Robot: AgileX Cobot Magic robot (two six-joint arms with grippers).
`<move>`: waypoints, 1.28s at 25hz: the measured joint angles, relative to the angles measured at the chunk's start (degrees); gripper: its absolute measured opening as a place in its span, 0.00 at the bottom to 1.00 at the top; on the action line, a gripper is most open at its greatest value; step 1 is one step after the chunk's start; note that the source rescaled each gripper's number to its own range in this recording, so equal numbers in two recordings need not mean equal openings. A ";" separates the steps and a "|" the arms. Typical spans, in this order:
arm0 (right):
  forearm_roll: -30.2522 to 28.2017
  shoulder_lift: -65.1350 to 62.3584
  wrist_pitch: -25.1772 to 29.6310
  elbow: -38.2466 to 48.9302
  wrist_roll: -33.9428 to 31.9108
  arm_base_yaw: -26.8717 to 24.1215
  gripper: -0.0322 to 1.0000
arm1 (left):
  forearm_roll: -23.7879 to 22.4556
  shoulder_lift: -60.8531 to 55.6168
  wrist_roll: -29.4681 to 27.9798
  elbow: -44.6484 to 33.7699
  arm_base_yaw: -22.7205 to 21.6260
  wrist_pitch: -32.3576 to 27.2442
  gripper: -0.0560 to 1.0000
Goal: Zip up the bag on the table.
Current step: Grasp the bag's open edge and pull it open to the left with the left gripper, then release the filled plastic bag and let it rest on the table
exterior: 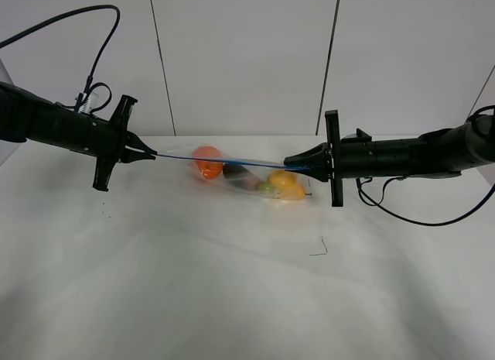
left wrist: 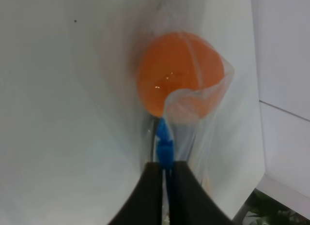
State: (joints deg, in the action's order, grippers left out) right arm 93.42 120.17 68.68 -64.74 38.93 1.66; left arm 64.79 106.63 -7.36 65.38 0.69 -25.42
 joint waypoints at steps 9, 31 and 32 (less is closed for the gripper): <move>-0.21 0.00 0.12 0.00 0.00 0.00 0.03 | -0.70 0.00 4.49 0.31 -0.81 2.88 0.91; -0.40 0.00 0.16 0.00 0.00 0.00 0.03 | -66.19 0.00 4.66 24.90 2.46 -31.88 1.00; -0.40 0.00 0.16 0.00 0.00 0.00 0.03 | -66.84 0.00 4.41 24.90 2.46 -32.27 1.00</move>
State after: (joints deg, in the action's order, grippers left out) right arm 93.02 120.17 68.84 -64.74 38.93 1.66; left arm -2.05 106.63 -2.95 90.29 3.15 -57.69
